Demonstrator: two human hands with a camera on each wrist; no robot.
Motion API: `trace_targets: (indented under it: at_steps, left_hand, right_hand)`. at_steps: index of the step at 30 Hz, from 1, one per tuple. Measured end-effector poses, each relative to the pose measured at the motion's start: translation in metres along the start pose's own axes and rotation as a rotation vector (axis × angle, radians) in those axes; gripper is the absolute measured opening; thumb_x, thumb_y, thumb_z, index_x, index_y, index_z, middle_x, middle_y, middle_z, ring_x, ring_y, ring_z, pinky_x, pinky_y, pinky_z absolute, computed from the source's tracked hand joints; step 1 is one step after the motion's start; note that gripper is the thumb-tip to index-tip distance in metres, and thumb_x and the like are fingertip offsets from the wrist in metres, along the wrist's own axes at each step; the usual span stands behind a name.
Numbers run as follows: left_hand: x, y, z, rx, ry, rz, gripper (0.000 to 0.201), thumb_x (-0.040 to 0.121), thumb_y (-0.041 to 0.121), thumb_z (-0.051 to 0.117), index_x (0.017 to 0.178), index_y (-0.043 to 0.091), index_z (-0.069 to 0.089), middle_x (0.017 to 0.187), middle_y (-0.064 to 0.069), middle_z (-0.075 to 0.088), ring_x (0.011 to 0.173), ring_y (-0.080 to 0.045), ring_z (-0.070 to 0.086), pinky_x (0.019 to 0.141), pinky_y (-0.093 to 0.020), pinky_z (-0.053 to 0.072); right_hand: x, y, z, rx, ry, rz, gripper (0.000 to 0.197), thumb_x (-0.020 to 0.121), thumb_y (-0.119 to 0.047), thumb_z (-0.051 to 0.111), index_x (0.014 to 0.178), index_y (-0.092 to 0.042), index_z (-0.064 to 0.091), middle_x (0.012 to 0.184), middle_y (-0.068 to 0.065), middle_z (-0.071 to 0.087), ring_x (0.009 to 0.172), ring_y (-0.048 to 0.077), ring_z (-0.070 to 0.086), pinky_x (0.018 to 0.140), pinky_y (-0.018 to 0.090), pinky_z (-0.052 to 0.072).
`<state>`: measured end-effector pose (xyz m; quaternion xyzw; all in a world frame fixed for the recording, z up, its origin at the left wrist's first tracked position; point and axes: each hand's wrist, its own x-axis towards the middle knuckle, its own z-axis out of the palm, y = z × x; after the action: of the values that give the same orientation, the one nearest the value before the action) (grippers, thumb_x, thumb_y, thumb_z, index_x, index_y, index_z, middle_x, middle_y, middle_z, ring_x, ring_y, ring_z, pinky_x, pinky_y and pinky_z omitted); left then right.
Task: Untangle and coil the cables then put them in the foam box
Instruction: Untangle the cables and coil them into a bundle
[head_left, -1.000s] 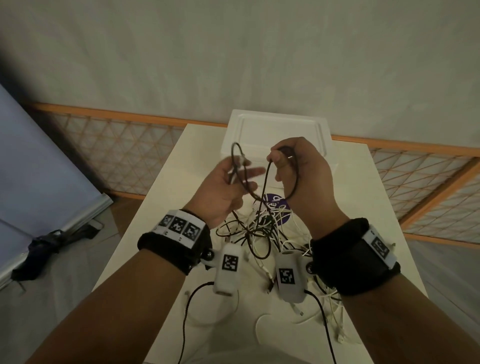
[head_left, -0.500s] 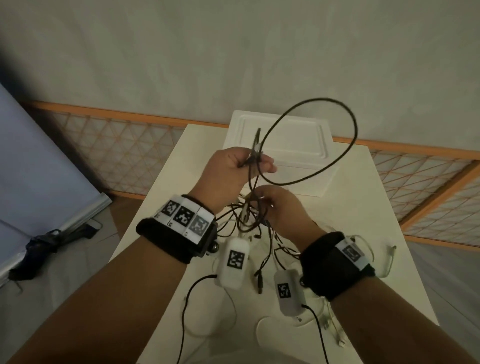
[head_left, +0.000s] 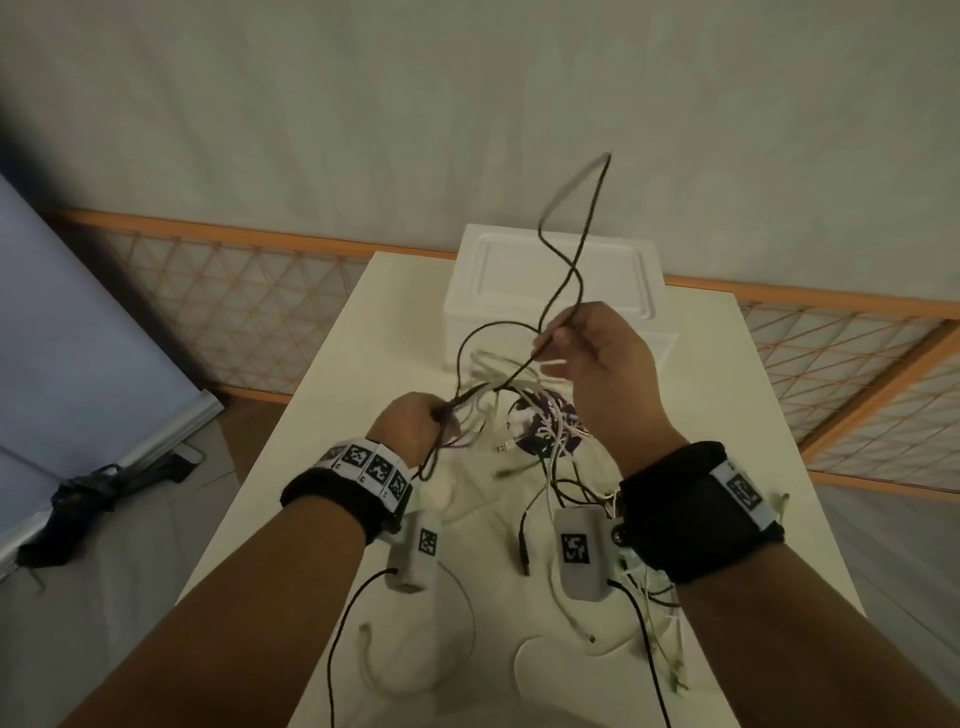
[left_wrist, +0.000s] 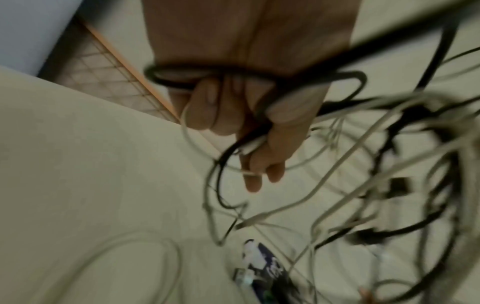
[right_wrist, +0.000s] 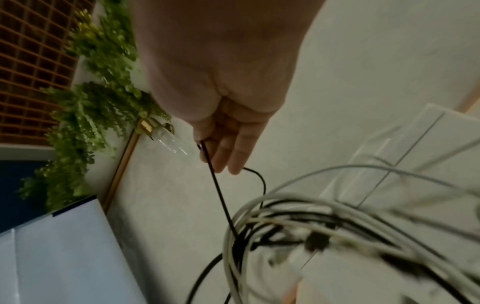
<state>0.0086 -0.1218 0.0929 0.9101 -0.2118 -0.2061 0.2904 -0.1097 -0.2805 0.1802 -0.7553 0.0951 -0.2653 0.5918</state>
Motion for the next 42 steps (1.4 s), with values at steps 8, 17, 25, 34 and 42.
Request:
trace_targets:
  at_steps: [8, 17, 25, 34, 42]
  left_hand:
    - [-0.010, 0.046, -0.005, -0.370, 0.051, 0.307, 0.024, 0.079, 0.008, 0.074, 0.101, 0.016, 0.068, 0.091, 0.007, 0.071, 0.089, -0.004, 0.066, 0.081, -0.018, 0.050]
    - [0.000, -0.001, 0.002, -0.206, 0.126, 0.039, 0.027, 0.078, 0.013, 0.075, 0.104, 0.009, 0.070, 0.099, -0.005, 0.070, 0.097, -0.022, 0.065, 0.087, -0.029, 0.048]
    - [-0.013, 0.040, -0.071, -0.098, 0.344, 0.218, 0.017, 0.096, 0.032, 0.052, 0.084, 0.020, 0.055, 0.072, 0.007, 0.062, 0.065, -0.009, 0.054, 0.058, -0.025, 0.036]
    - [-0.041, 0.093, -0.043, -1.198, 0.002, 0.121, 0.047, 0.101, 0.039, 0.039, 0.060, 0.018, 0.032, 0.053, 0.001, 0.024, 0.046, -0.013, 0.024, 0.045, -0.025, 0.024]
    - [-0.025, 0.008, -0.109, -1.145, 0.431, 0.099, 0.046, 0.101, 0.039, 0.038, 0.059, 0.021, 0.036, 0.040, 0.008, 0.030, 0.033, -0.009, 0.021, 0.036, -0.017, 0.018]
  right_hand:
    - [-0.002, 0.009, 0.015, -0.524, -0.197, 0.001, 0.010, 0.093, -0.013, 0.046, 0.093, -0.017, 0.056, 0.081, 0.002, 0.065, 0.076, 0.024, 0.063, 0.073, 0.047, 0.053]
    - [0.024, -0.028, -0.016, -0.351, -0.080, 0.048, 0.022, 0.096, -0.007, 0.040, 0.085, -0.022, 0.051, 0.070, -0.001, 0.057, 0.059, 0.012, 0.055, 0.067, 0.033, 0.053]
    - [0.013, 0.030, -0.066, -1.053, -0.095, 0.371, 0.036, 0.091, -0.019, 0.048, 0.127, -0.012, 0.049, 0.126, 0.012, 0.056, 0.116, 0.031, 0.053, 0.099, 0.038, 0.039]
    - [-0.021, 0.005, 0.037, -0.342, -0.530, 0.147, 0.063, 0.081, -0.025, 0.069, 0.133, -0.018, 0.034, 0.099, -0.002, 0.069, 0.090, 0.009, 0.065, 0.082, 0.031, 0.052]
    - [0.006, 0.038, -0.032, -0.671, -0.509, 0.098, 0.015, 0.092, -0.034, 0.058, 0.086, -0.023, 0.065, 0.076, -0.007, 0.062, 0.071, 0.009, 0.057, 0.066, 0.022, 0.043]
